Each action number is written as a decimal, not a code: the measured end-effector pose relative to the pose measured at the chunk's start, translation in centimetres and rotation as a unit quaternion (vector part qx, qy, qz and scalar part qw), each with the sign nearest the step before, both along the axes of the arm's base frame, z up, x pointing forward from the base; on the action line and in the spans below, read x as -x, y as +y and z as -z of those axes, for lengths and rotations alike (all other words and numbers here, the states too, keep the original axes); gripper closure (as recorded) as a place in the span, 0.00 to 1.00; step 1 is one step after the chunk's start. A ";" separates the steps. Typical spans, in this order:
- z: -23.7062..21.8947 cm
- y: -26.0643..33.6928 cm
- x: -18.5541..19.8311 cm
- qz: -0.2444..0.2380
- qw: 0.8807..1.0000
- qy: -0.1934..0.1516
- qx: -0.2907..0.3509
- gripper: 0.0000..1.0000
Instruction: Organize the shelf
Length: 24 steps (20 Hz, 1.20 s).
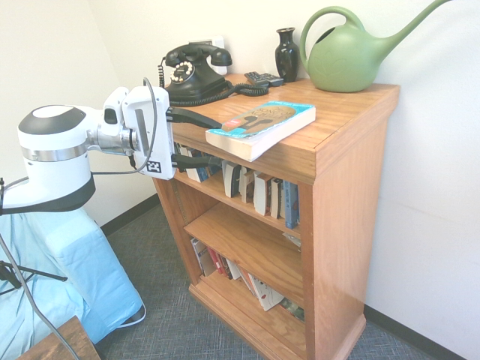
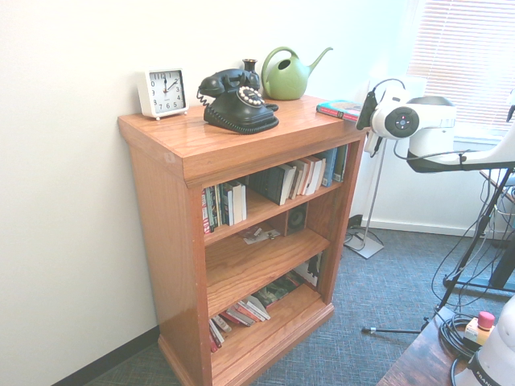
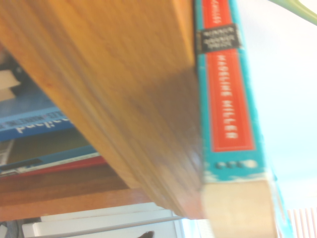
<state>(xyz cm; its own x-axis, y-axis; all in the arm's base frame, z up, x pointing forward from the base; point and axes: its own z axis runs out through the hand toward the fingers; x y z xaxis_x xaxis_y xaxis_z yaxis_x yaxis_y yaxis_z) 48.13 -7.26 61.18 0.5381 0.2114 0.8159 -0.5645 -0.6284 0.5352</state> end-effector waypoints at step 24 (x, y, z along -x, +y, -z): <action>0.0 -1.4 -6.9 0.031 0.999 0.015 0.007 1.00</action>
